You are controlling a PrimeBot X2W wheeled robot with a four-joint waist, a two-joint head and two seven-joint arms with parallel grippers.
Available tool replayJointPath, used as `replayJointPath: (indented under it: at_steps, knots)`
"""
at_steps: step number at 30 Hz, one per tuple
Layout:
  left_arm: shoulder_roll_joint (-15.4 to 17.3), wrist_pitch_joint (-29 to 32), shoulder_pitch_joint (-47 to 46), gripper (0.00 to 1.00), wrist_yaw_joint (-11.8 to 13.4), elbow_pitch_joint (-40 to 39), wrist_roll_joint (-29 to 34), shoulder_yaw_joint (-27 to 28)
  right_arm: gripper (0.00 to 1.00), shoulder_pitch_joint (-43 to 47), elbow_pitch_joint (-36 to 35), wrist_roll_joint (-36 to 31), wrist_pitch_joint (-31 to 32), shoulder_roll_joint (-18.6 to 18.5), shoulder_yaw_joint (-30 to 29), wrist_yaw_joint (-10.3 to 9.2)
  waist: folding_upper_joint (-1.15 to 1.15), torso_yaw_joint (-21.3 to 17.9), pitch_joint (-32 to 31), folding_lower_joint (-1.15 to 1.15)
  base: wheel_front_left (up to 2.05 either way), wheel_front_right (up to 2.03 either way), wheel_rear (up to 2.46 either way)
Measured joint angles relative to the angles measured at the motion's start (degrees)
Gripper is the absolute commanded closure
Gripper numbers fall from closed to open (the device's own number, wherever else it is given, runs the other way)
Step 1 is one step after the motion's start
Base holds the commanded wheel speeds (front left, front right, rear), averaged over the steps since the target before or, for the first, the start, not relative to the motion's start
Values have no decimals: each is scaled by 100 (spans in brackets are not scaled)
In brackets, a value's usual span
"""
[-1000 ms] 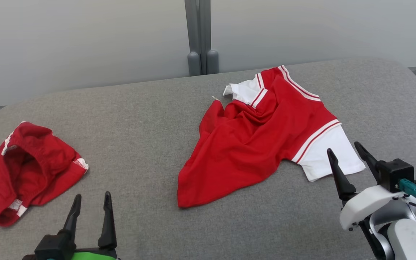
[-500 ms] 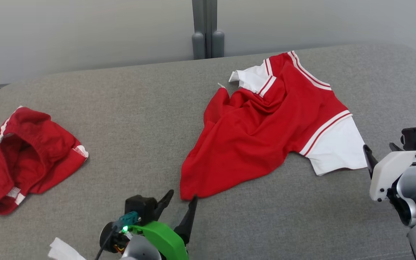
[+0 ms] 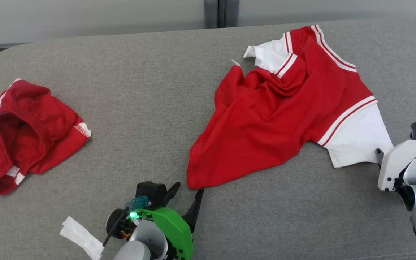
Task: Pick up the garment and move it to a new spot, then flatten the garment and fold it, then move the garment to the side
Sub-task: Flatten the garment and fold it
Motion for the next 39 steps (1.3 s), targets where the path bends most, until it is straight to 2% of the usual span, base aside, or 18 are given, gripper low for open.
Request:
replayJointPath:
  at_steps: [8, 16, 17, 18, 19, 20, 21, 25, 29, 32, 39]
  knots:
    - [1, -100, -138, 0, 53, -45, -59, -102, 0, -293, 448, 64, -82, -56, 101, -5, 0, 153, 202, 0, 0, 0, 0]
    - [1, -80, -392, 0, 70, 204, -93, -313, 0, -508, 789, 194, -137, -43, 253, -5, 0, 135, 330, 0, 0, 0, 0]
    - [-3, -82, -425, 20, 69, 245, -93, -345, 0, -530, 824, 234, -122, -38, 279, -5, 0, 125, 345, 0, 0, 0, 0]
    - [-5, -81, -449, 96, 68, 294, -97, -360, 5, -551, 853, 275, -113, -37, 303, -5, 0, 117, 357, 0, 0, 0, 0]
    - [-5, -85, -461, 100, 68, 323, -104, -365, 24, -570, 876, 310, -87, -37, 321, -5, 0, 112, 366, 0, 0, 0, 0]
    - [-4, -76, -475, 100, 68, 366, -140, -369, 67, -602, 905, 352, -59, -36, 354, -5, 0, 105, 376, 0, 0, 0, 0]
    - [-4, -56, -485, 100, 68, 412, -148, -378, 100, -618, 923, 386, -45, -34, 382, -5, 0, 100, 382, 0, 0, 0, 0]
    - [-4, -163, -507, 100, 68, 445, -197, -342, 100, -642, 935, 536, -33, 14, 476, 1, 0, 92, 361, 0, 0, 0, 0]
    - [13, -285, -510, 100, 67, 335, -303, -279, 100, -570, 837, 833, -270, 11, 522, -3, 0, 99, 269, 0, 0, 0, 0]
    - [14, -386, -508, 100, 41, 76, -525, -181, 100, -449, 512, 1235, -569, 42, 437, -7, 0, 101, 157, 0, 0, 0, 0]
    - [47, -335, -528, 100, -20, -1114, -1321, 166, 100, -371, -1324, 2343, -880, -2, 261, -4, 0, 36, -185, 0, 0, 0, 0]
